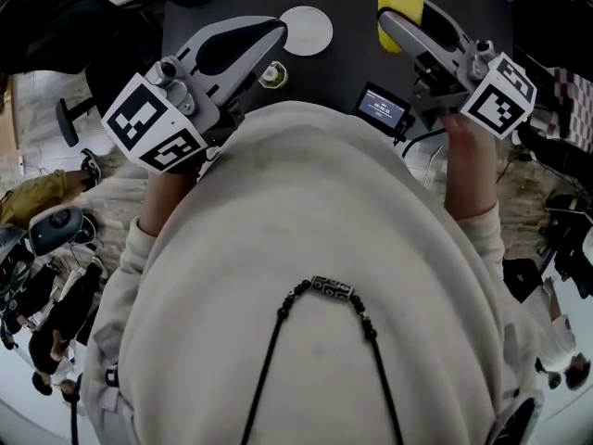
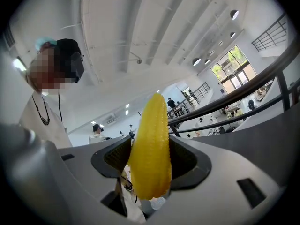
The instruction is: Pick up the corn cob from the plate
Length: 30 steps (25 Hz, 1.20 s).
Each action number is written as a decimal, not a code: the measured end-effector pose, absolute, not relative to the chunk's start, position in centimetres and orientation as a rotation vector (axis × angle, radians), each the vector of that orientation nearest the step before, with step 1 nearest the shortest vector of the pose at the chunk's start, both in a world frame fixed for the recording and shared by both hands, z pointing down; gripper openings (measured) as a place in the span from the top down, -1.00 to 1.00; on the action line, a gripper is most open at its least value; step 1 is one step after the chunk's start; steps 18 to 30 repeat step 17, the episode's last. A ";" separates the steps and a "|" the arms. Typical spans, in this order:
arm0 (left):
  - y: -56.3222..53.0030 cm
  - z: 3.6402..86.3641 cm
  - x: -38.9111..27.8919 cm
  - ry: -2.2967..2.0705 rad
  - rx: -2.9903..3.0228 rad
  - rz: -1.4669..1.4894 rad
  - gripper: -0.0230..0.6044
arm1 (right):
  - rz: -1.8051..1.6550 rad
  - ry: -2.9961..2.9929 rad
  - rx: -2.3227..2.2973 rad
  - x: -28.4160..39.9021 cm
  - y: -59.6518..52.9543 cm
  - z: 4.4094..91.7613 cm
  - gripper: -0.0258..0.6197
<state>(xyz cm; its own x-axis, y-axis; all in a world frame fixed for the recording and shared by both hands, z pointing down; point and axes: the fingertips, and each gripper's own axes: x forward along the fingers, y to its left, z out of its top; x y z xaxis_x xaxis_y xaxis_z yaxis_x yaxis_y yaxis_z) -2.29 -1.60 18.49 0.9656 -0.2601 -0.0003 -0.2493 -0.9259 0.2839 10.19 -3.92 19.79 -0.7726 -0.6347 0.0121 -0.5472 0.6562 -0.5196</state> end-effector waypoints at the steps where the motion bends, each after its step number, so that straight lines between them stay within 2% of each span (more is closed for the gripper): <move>1: -1.8 18.6 -2.1 -0.363 2.827 -0.050 0.93 | -0.764 2.696 -0.977 10.4 -4.0 19.8 0.11; 11: -0.5 18.9 -2.8 -0.323 2.835 -0.058 0.93 | -0.729 2.720 -0.989 8.9 -2.8 19.5 0.11; 30: -2.2 18.4 -1.9 -0.327 2.817 -0.043 0.93 | -0.788 2.690 -0.983 10.3 -4.4 19.5 0.11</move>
